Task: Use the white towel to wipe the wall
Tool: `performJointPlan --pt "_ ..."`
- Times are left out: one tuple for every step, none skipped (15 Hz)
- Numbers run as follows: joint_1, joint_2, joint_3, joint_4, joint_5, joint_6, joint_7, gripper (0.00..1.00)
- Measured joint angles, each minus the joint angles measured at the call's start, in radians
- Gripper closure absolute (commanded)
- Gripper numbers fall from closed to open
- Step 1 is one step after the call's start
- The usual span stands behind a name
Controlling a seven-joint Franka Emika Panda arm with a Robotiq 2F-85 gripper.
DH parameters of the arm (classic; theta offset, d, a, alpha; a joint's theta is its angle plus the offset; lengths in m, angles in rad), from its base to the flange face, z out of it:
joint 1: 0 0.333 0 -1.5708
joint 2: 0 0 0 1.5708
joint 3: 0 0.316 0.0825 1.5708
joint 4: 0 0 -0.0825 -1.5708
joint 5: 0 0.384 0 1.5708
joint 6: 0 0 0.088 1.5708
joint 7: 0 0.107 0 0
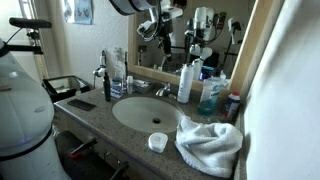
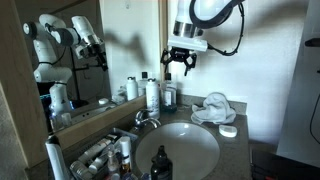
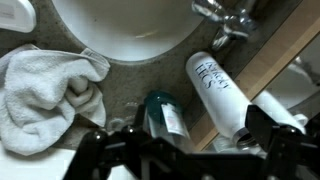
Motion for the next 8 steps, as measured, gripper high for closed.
performJointPlan --pt "0.016 -0.011 0.009 0.004 0.039 -0.013 -0.055 0.00" --pt "0.031 -0.020 0.018 0.008 0.076 -0.029 -0.110 0.00" --pt "0.045 -0.027 0.024 0.012 0.110 -0.047 -0.165 0.00" --pt "0.057 -0.031 0.030 0.017 0.140 -0.067 -0.221 0.00" --pt "0.067 -0.034 0.036 0.022 0.168 -0.091 -0.276 0.00" --pt "0.076 -0.034 0.040 0.030 0.191 -0.116 -0.330 0.00" --pt "0.083 -0.034 0.044 0.039 0.210 -0.145 -0.385 0.00" --pt "0.089 -0.034 0.046 0.048 0.224 -0.173 -0.439 0.00"
